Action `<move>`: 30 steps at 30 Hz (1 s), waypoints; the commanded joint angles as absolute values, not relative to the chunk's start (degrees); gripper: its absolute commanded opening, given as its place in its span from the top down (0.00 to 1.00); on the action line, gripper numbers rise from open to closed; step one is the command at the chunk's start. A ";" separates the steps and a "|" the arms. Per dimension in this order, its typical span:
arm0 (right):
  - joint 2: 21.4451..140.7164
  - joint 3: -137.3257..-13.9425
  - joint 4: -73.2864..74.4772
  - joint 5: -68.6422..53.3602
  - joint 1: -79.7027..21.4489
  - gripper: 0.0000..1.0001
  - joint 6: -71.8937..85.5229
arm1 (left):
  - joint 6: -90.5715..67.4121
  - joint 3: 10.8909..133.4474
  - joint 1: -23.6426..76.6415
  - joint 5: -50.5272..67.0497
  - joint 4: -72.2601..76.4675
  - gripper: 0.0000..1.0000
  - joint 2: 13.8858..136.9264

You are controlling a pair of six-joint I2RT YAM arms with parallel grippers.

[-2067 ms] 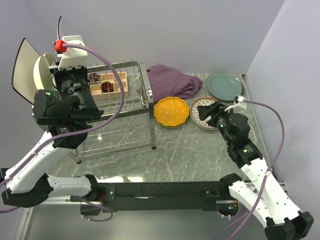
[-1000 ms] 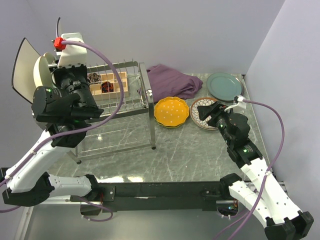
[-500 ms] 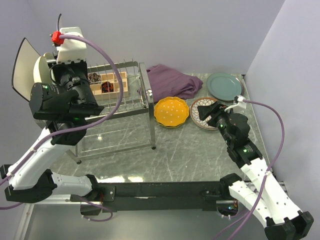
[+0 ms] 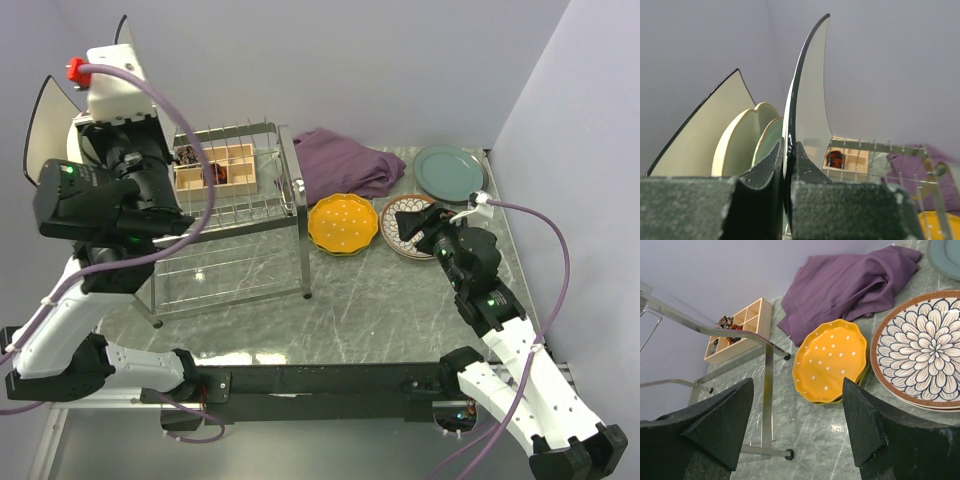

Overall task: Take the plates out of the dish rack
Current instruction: Unload the plate from the dish rack.

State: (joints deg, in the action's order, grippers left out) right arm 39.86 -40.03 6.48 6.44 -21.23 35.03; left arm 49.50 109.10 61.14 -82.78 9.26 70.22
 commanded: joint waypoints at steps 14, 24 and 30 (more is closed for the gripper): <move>36.31 -42.63 5.19 1.42 -21.71 0.21 36.12 | 1.86 114.96 62.31 -50.82 -12.03 0.99 61.26; 30.24 -39.82 -5.00 -11.77 -21.62 0.19 41.22 | -16.94 108.99 62.23 -34.29 -6.33 0.99 64.15; 26.37 -35.78 -18.35 -19.51 -21.62 0.16 49.55 | -24.33 106.18 62.23 -25.77 -1.41 0.99 67.49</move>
State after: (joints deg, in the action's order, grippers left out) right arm 28.97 -38.26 -5.96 -12.38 -21.23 43.00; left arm -14.22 105.93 61.98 -37.04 -16.80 67.40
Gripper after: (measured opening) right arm 0.829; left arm 0.080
